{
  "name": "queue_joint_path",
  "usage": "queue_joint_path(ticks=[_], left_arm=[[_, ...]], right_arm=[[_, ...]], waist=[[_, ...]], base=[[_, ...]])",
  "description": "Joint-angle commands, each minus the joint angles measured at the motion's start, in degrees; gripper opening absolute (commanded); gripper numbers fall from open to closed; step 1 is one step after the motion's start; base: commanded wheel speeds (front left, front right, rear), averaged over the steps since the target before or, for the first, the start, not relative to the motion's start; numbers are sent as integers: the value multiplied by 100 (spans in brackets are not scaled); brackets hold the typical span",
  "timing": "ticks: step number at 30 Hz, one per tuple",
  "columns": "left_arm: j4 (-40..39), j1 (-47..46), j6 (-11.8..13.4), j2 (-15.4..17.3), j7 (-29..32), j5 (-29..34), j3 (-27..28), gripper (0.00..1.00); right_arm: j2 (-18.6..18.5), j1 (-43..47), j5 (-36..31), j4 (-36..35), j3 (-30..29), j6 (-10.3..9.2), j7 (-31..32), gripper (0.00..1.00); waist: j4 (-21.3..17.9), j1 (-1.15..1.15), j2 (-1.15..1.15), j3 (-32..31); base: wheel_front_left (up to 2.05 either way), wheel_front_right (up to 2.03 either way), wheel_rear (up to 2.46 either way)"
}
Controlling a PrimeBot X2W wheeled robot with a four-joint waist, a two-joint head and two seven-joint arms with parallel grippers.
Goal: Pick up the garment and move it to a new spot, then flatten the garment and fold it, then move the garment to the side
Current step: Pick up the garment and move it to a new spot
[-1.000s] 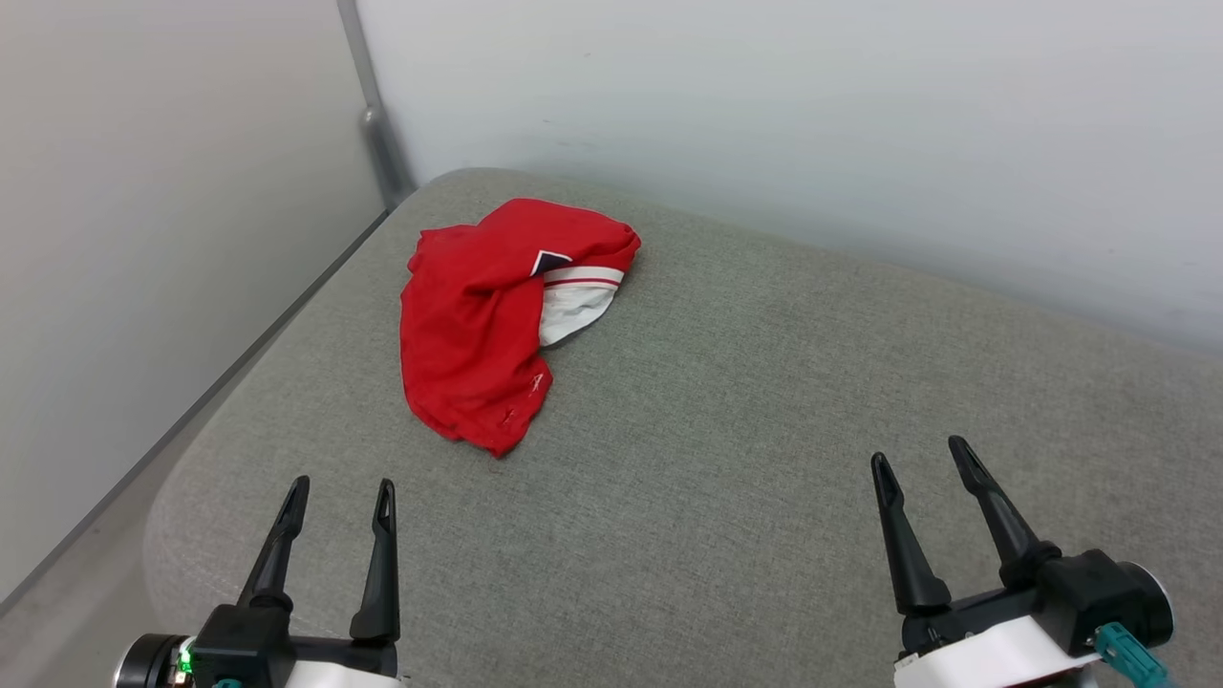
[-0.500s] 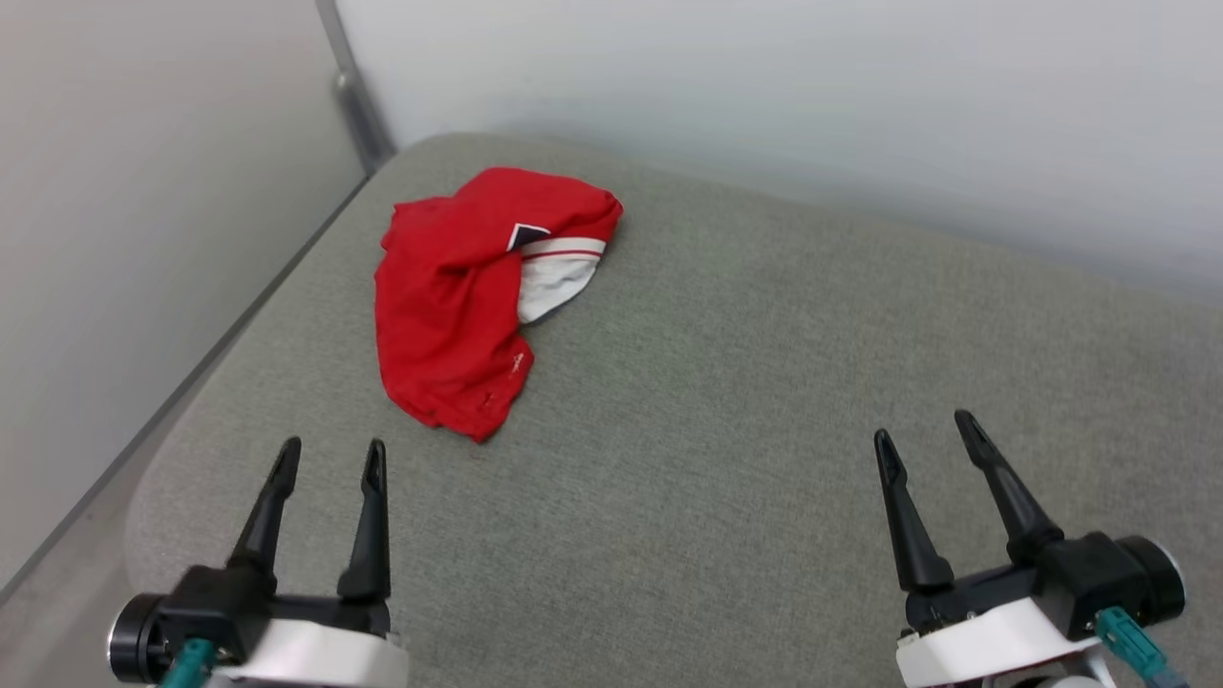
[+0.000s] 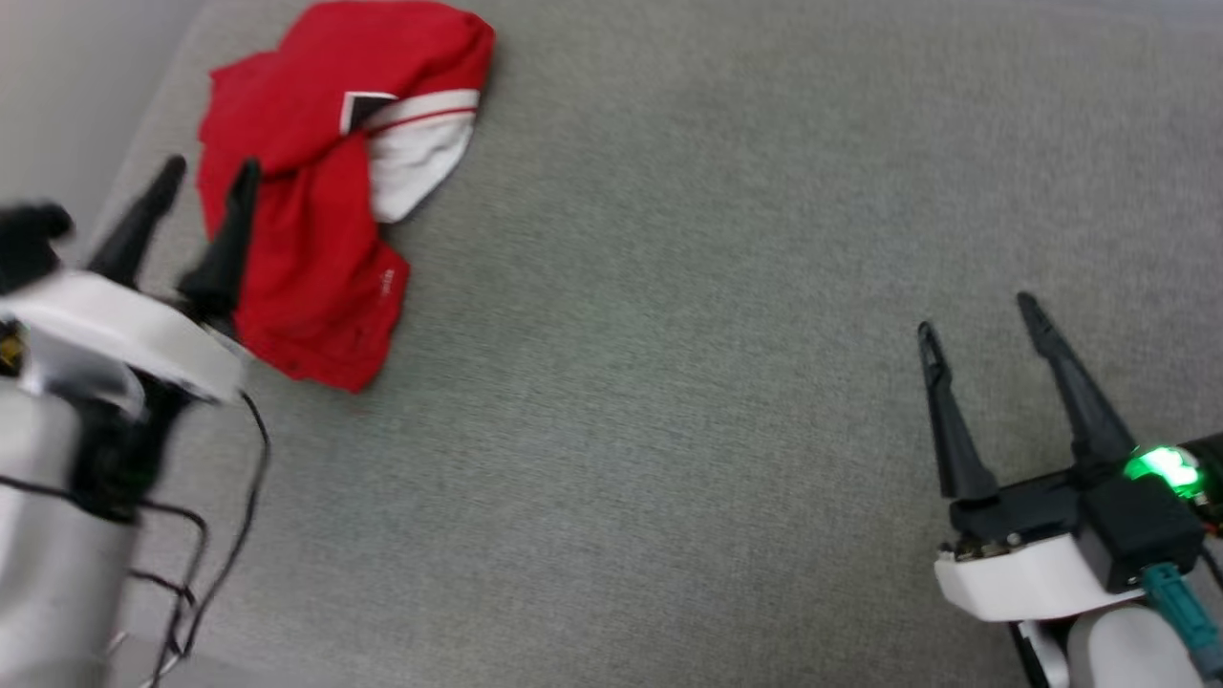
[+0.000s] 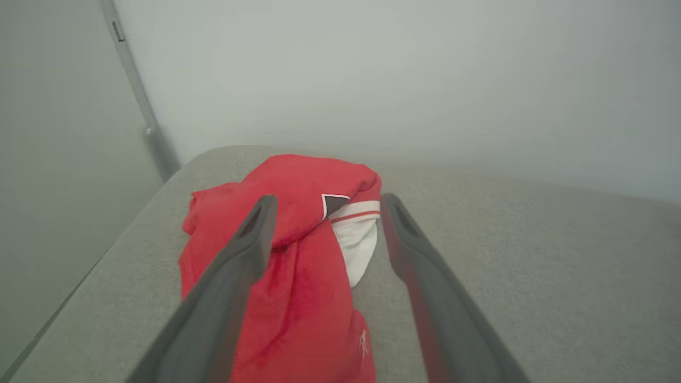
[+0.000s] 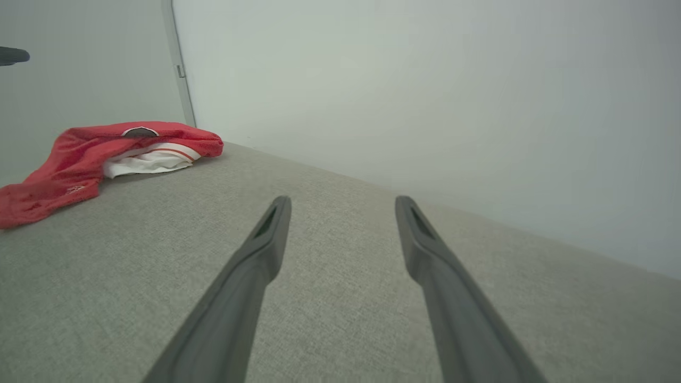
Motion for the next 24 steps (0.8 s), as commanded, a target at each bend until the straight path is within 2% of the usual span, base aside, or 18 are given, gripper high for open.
queue_joint_path(ticks=[1,3,7,10,16,24], left_arm=[[49,-211,-2,221,135,-153,14,100],[219,-556,-1,657,617,-614,-156,100],[553,-1120,-3,1287,1802,-1511,-544,100],[804,-1470,5,1715,2543,-1922,-735,100],[1313,-1933,3,2050,3307,-2183,-1044,100],[1882,-2191,4,2129,3669,-2282,-1346,100]], right_arm=[[-31,-118,-5,-69,-27,-4,-13,100],[-10,-165,-27,-143,-49,-4,-13,100],[2,-227,-93,-251,-6,-4,-13,100],[12,-286,-122,-310,-20,-4,-13,100],[45,-331,-141,-374,-13,-4,-13,100],[68,-395,-134,-416,-37,-4,-13,100]], waist=[[-330,-1,0,449],[-449,-1,0,615],[-664,-1,0,870],[-810,-1,0,1038],[-1025,-1,0,1275],[-1226,-1,0,1486]], base=[[0,0,0],[0,0,0],[0,0,0],[0,0,0],[0,0,0],[0,0,0]])
